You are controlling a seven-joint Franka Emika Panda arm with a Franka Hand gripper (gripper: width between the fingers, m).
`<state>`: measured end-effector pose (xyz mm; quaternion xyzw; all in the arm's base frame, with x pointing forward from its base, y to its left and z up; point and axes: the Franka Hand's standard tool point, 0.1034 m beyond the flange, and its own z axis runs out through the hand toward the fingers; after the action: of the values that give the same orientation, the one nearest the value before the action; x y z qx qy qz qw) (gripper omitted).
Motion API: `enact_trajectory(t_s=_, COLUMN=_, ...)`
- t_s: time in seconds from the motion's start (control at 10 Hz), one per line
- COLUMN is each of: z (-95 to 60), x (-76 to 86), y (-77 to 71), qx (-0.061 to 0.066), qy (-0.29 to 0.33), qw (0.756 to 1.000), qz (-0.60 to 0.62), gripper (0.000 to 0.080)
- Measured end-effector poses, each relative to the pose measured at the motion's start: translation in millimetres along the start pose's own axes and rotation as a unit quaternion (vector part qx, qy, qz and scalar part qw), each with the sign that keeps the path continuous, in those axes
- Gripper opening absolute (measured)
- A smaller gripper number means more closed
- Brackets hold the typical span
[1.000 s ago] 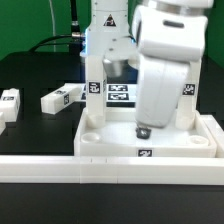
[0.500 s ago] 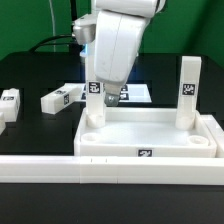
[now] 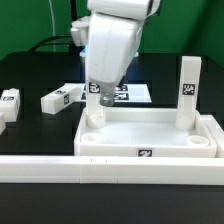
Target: Assemble desk
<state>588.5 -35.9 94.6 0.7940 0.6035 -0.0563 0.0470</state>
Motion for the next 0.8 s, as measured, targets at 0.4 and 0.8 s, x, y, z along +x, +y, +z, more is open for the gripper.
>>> enact_trajectory(t_s=0.4, z=-8.5, x=-66.7, y=-4.2, qx=0.035, qy=-0.024, qw=0.998, qz=0.047, gripper=0.0649)
enact_trajectory(t_s=0.8, z=-6.7, x=-65.5, y=-5.6, qx=0.035, qy=-0.028, qw=0.984, qz=0.172, gripper=0.0649)
